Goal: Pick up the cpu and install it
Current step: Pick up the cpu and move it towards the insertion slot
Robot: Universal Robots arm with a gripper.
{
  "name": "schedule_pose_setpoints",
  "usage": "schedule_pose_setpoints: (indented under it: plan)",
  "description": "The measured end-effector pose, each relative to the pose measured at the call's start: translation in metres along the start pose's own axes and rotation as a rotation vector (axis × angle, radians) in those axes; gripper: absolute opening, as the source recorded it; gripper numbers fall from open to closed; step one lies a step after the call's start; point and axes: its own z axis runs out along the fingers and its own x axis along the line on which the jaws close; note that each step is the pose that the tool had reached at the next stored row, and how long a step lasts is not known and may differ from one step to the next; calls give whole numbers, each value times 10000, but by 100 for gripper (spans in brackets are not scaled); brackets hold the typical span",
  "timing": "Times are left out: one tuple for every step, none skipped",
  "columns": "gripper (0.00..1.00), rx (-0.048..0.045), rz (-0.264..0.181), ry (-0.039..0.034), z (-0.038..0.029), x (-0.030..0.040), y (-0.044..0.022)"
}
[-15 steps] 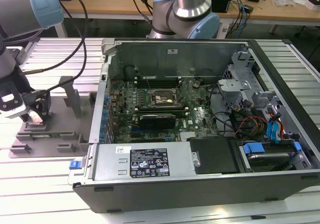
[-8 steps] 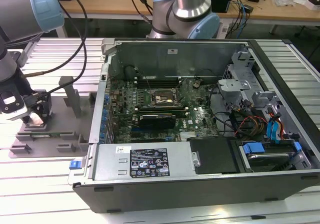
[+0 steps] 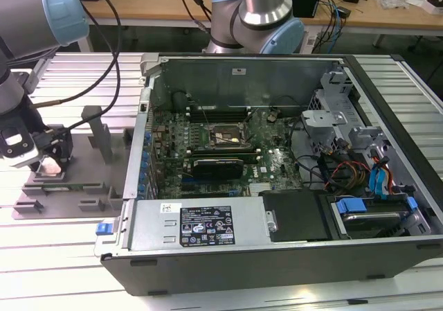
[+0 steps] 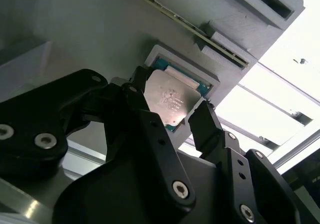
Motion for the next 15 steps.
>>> schedule_pose_setpoints:
  plan:
    - [62,1,-47,4,3,0,0]
    - [62,0,-65,4,6,0,2]
    - [62,0,-83,5,9,0,4]
    - [62,-1,-96,5,13,0,7]
    - [62,-2,-116,5,17,0,13]
    - [62,-2,-122,5,17,-1,16]
    - [62,-1,-126,6,17,-3,19]
    - [62,-1,-128,6,17,-4,23]
    - [62,-1,-132,6,18,-5,29]
    - [62,-2,-135,6,20,-6,33]
    - [62,-2,-139,6,24,-7,35]
    - [62,-1,-145,7,40,-7,37]
    - [62,-1,-146,9,46,-6,39]
    - [62,-1,-148,9,49,-7,39]
    - [62,-2,-148,8,51,-6,40]
